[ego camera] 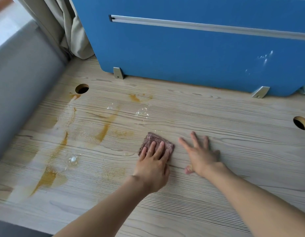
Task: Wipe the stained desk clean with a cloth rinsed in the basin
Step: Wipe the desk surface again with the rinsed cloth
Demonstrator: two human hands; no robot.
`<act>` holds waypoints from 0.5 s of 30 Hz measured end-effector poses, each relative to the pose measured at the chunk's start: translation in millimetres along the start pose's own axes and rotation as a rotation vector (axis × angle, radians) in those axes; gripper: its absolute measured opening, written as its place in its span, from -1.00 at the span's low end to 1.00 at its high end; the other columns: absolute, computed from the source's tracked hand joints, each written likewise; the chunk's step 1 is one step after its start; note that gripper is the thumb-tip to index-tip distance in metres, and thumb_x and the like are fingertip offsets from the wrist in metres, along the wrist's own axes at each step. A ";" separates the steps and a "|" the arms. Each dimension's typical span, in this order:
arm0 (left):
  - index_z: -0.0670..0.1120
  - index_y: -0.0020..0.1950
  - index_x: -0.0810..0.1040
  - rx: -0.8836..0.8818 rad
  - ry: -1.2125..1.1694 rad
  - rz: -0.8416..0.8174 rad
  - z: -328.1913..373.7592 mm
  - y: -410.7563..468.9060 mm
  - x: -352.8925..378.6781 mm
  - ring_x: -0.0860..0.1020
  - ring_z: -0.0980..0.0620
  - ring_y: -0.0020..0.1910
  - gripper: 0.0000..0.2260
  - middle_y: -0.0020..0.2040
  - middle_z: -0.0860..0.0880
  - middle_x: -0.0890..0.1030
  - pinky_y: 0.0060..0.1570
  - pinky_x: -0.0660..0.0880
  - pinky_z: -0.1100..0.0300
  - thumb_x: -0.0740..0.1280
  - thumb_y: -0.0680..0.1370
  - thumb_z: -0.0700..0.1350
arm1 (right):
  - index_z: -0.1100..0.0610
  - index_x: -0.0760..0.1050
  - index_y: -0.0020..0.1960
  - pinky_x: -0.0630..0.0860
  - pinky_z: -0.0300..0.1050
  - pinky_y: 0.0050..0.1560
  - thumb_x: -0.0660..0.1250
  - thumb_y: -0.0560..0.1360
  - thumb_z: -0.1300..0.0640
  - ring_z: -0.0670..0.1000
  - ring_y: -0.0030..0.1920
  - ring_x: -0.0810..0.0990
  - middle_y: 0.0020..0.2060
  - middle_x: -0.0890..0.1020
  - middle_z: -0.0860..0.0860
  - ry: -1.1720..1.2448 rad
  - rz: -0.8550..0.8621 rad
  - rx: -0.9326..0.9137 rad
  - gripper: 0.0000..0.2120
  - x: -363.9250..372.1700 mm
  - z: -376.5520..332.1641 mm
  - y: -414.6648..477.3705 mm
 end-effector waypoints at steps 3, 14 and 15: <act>0.08 0.64 -0.07 -0.013 -0.012 0.021 -14.7 9.7 -7.6 -0.20 -0.06 0.61 -0.46 0.64 0.01 -0.17 0.57 -0.15 -0.06 -0.03 0.67 0.10 | -0.30 -0.31 0.56 0.20 0.53 0.35 0.50 0.45 -0.10 0.31 0.56 -0.29 0.57 -0.39 -0.06 -0.005 -0.005 0.002 0.08 -0.8 0.7 0.6; 0.09 0.64 -0.10 0.051 0.009 0.024 -14.6 21.1 -13.0 -0.26 -0.04 0.60 -0.46 0.63 0.03 -0.21 0.56 -0.22 -0.03 -0.06 0.67 0.12 | -0.35 -0.31 0.54 0.19 0.51 0.36 0.53 0.43 -0.07 0.29 0.57 -0.30 0.56 -0.39 -0.09 0.000 -0.008 0.040 0.10 1.7 1.5 3.5; 0.08 0.64 -0.11 0.032 -0.001 0.030 -15.4 24.8 -14.9 -0.25 -0.05 0.60 -0.46 0.63 0.02 -0.21 0.56 -0.22 -0.03 -0.06 0.67 0.11 | -0.35 -0.31 0.54 0.19 0.50 0.37 0.53 0.43 -0.06 0.29 0.57 -0.30 0.56 -0.39 -0.09 0.003 -0.010 0.042 0.10 2.4 1.0 3.5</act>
Point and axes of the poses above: each hand's wrist, its own y-axis towards the middle knuckle, its own x-axis out of the palm, z = x × y, the point moved 7 cm from there along y, towards the middle knuckle
